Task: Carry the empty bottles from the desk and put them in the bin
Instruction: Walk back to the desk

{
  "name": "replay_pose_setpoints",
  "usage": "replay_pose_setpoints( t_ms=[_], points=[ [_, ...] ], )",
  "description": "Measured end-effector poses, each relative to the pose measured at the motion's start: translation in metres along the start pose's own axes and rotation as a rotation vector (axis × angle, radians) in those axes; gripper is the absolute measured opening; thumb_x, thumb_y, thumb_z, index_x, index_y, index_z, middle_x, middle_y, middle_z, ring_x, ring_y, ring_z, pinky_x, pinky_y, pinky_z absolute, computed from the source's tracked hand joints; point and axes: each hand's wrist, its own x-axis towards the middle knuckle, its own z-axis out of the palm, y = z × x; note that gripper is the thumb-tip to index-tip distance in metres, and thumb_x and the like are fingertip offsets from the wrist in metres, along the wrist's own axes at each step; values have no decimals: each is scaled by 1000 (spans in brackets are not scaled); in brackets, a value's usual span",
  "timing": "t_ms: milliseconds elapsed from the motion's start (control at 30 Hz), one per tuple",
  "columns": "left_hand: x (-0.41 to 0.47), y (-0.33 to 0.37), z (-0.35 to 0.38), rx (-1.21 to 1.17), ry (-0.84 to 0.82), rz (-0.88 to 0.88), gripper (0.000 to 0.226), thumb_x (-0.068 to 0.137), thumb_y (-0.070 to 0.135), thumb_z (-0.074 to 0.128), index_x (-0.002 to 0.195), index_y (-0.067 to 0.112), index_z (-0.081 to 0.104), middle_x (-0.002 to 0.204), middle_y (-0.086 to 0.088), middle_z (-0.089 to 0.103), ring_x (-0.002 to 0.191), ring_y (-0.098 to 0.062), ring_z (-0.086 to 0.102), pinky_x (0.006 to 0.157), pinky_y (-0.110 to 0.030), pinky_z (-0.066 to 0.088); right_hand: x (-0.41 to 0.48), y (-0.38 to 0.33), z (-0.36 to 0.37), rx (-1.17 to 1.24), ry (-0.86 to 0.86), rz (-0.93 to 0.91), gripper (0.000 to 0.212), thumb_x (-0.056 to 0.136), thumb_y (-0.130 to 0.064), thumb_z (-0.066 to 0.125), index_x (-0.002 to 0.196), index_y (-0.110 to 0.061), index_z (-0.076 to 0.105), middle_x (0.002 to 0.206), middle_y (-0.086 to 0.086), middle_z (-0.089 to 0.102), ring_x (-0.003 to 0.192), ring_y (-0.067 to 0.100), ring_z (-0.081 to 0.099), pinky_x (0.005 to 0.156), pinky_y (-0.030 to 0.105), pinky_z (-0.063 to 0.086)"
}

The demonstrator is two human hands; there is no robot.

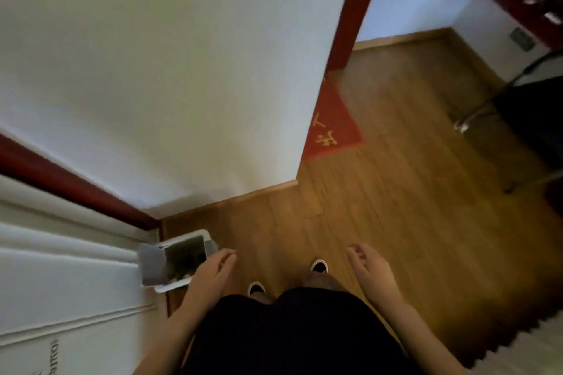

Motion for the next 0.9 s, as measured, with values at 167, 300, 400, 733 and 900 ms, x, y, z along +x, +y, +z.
replay_pose_setpoints(
  t_ms=[167,300,400,733,900],
  points=[
    [44,81,34,169,-154,203,24,99,32,45,116,24,59,107,9,62,101,-9,59,89,-26,47,-32,66,-51,103,154,192,28,97,-41,47,115,-24,60,104,-8,64,95,8,60,76,24,46],
    [68,151,87,303,-259,347,32,99,34,43,123,19,58,106,11,57,98,-5,52,85,-20,39,-51,130,-83,121,220,320,31,97,-44,46,117,-24,59,104,-7,64,94,9,60,76,25,46],
    [71,196,146,357,-336,414,33,99,33,44,124,17,59,109,11,57,101,-4,51,86,-19,39,-62,180,-106,177,221,430,34,97,-43,46,118,-21,60,102,-4,65,92,11,61,75,26,46],
    [85,283,271,440,-506,337,26,97,34,48,115,22,62,109,6,67,102,-11,62,82,-23,44,-27,262,-195,364,258,554,35,98,-40,46,120,-16,60,101,1,64,88,14,60,72,29,44],
    [132,327,285,410,-430,275,28,98,31,47,120,20,60,103,12,59,96,-4,55,77,-17,39,50,269,-246,374,247,497,35,97,-43,46,118,-19,61,100,-1,66,88,13,62,73,30,49]
  ],
)
